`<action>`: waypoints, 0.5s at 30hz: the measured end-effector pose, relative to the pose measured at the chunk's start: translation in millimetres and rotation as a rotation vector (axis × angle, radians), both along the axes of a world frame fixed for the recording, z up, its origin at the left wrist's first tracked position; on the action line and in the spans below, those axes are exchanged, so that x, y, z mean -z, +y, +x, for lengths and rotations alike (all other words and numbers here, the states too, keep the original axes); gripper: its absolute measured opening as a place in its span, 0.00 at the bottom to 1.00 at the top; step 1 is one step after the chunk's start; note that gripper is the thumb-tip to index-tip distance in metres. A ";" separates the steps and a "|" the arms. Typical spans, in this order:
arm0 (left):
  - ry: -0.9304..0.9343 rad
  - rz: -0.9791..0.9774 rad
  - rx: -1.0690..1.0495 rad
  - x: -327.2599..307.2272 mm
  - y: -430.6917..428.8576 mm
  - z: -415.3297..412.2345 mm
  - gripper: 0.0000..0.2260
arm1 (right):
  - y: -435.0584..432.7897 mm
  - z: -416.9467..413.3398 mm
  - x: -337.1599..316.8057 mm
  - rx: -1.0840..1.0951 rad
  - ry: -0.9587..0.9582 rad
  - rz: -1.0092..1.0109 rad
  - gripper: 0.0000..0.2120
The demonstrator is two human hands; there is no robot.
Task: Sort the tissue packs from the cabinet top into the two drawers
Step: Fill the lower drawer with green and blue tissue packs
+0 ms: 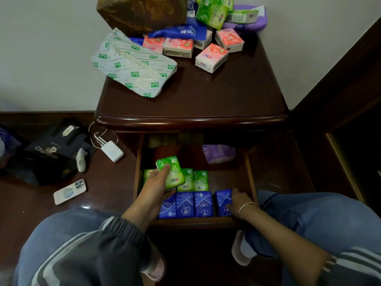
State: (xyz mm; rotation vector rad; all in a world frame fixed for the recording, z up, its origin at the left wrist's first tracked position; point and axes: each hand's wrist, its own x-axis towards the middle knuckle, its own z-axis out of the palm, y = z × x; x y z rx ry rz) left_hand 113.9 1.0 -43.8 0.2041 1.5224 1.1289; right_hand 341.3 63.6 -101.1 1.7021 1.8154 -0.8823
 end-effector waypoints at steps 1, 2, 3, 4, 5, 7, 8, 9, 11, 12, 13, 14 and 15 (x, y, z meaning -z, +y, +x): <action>-0.003 -0.005 0.006 0.3 0.3 0.6 0.09 | 0.2 -0.5 -0.5 0.025 -0.017 -0.004 0.27; -0.005 -0.009 0.011 0.4 0.7 1.4 0.09 | -0.5 -1.5 -0.7 0.044 -0.036 -0.004 0.27; -0.005 -0.012 0.016 0.7 0.8 1.9 0.10 | -1.8 -2.7 -0.5 0.052 -0.056 -0.003 0.27; -0.004 -0.014 0.021 1.4 1.2 2.2 0.10 | -3.4 -4.1 0.5 0.048 -0.071 0.001 0.28; 0.000 -0.018 0.027 1.7 1.5 2.2 0.11 | -4.3 -5.5 1.2 0.038 -0.079 0.011 0.28; 0.006 -0.020 0.033 2.3 1.5 1.7 0.13 | -3.9 -7.4 0.0 0.022 -0.060 0.029 0.29; 0.006 -0.019 0.031 2.7 1.5 1.6 0.13 | -2.3 -7.8 -1.0 0.016 -0.036 0.018 0.30; 0.004 -0.023 0.030 3.1 1.5 1.5 0.13 | -0.1 -7.5 -1.8 0.017 -0.007 -0.008 0.31; 0.000 -0.031 0.035 4.1 1.9 1.6 0.15 | 3.2 -6.9 -3.0 0.040 0.045 -0.053 0.30; -0.003 -0.036 0.038 4.6 2.4 1.8 0.17 | 3.3 -6.5 -2.9 0.056 0.072 -0.062 0.29; -0.004 -0.046 0.041 4.7 2.6 1.5 0.19 | 3.0 -6.3 -2.6 0.072 0.107 -0.069 0.27; -0.001 -0.054 0.046 5.3 3.1 1.4 0.20 | 2.0 -5.8 -1.8 0.087 0.145 -0.081 0.27; 0.003 -0.061 0.057 5.7 3.1 1.7 0.20 | 1.6 -5.0 -1.5 0.102 0.181 -0.101 0.28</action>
